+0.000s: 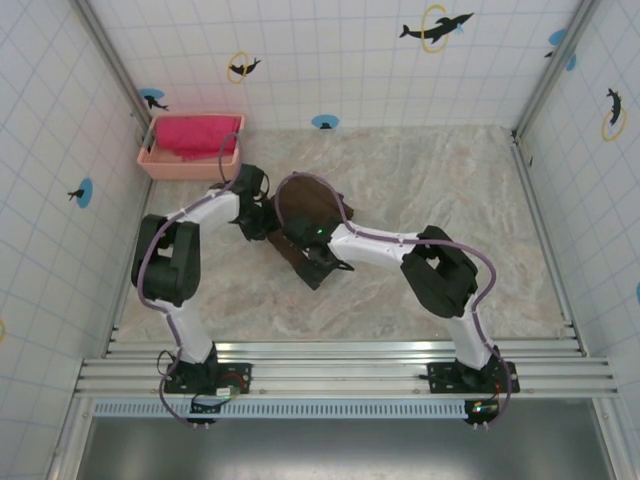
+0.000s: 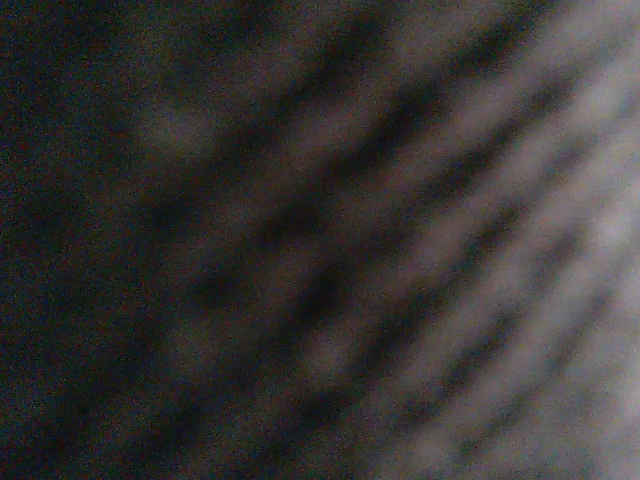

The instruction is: Roll up the long pants

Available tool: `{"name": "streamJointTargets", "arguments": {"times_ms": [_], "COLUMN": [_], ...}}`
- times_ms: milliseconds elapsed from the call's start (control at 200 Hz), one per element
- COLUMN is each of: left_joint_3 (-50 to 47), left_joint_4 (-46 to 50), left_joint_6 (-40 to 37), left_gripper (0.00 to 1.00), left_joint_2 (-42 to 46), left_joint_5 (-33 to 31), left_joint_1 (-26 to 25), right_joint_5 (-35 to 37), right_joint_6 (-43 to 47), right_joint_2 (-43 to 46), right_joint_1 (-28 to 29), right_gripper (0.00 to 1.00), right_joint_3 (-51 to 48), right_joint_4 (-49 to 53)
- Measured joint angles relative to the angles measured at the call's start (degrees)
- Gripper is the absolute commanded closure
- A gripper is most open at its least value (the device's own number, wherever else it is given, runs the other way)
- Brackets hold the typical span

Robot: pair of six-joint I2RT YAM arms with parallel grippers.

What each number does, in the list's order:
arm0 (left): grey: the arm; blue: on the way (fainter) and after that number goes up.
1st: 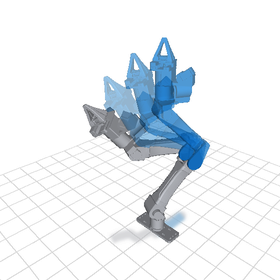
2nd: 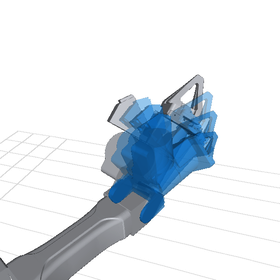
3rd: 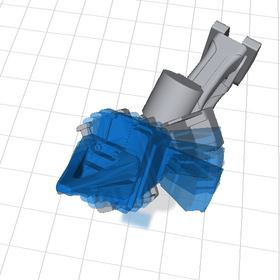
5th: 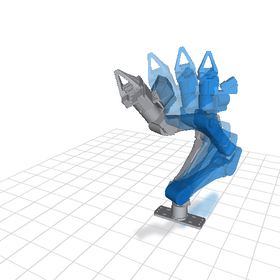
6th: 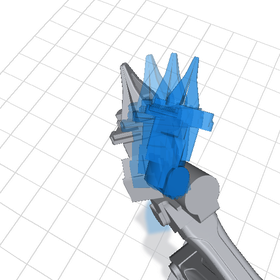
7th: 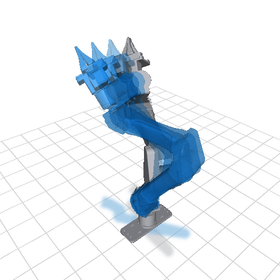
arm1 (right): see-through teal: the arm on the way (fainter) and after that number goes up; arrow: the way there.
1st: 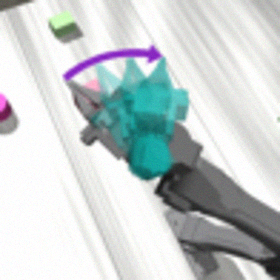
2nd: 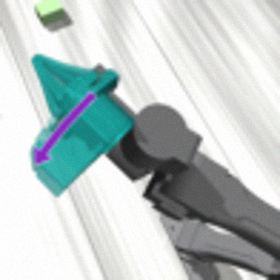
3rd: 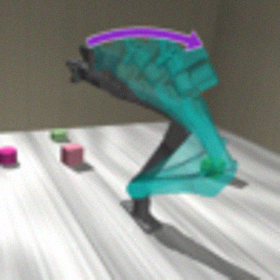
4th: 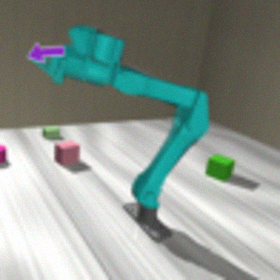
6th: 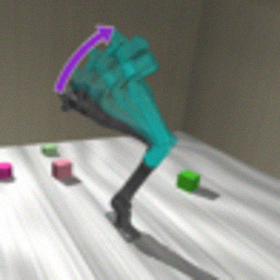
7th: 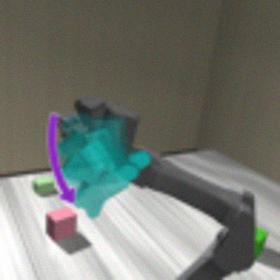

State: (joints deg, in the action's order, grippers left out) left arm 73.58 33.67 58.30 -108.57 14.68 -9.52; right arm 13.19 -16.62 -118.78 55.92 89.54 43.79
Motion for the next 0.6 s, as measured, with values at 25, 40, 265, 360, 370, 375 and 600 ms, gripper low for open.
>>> {"name": "streamJointTargets", "arguments": {"times_ms": [25, 40, 265, 360, 370, 375, 600], "left_joint_3": [1.4, 2.4, 16.8, 21.4, 21.7, 22.0, 29.6], "left_joint_4": [1.6, 2.7, 17.3, 21.9, 22.3, 22.6, 30.0], "left_joint_6": [0.0, 0.1, 0.4, 1.2, 1.3, 1.4, 3.5], "left_gripper": [1.0, 1.0, 1.0, 1.0, 1.0, 1.0, 1.0], "left_joint_2": [-0.8, -1.5, -10.7, -13.6, -13.8, -14.0, -19.1], "left_joint_5": [-0.3, -0.5, -0.6, -0.7, -0.7, -0.7, -0.5], "left_joint_1": [-0.2, -0.3, -0.4, -0.6, -0.6, -0.6, -0.6], "right_joint_5": [1.7, 3.0, 14.4, 17.0, 17.3, 17.4, 23.0], "right_joint_6": [0.2, 0.4, 2.9, 4.1, 4.1, 4.2, 7.0], "right_joint_2": [0.1, 0.2, 1.7, 1.7, 1.7, 1.7, -3.8], "right_joint_1": [0.6, 1.1, 7.6, 8.9, 9.0, 9.1, 8.8], "right_gripper": [0.01, 0.01, 0.01, 0.01, 0.01, 0.01, 0.01], "right_joint_3": [1.3, 2.3, 13.2, 14.8, 14.9, 14.9, 18.2], "right_joint_4": [1.0, 1.6, 3.2, 3.3, 3.3, 3.4, 3.8]}}
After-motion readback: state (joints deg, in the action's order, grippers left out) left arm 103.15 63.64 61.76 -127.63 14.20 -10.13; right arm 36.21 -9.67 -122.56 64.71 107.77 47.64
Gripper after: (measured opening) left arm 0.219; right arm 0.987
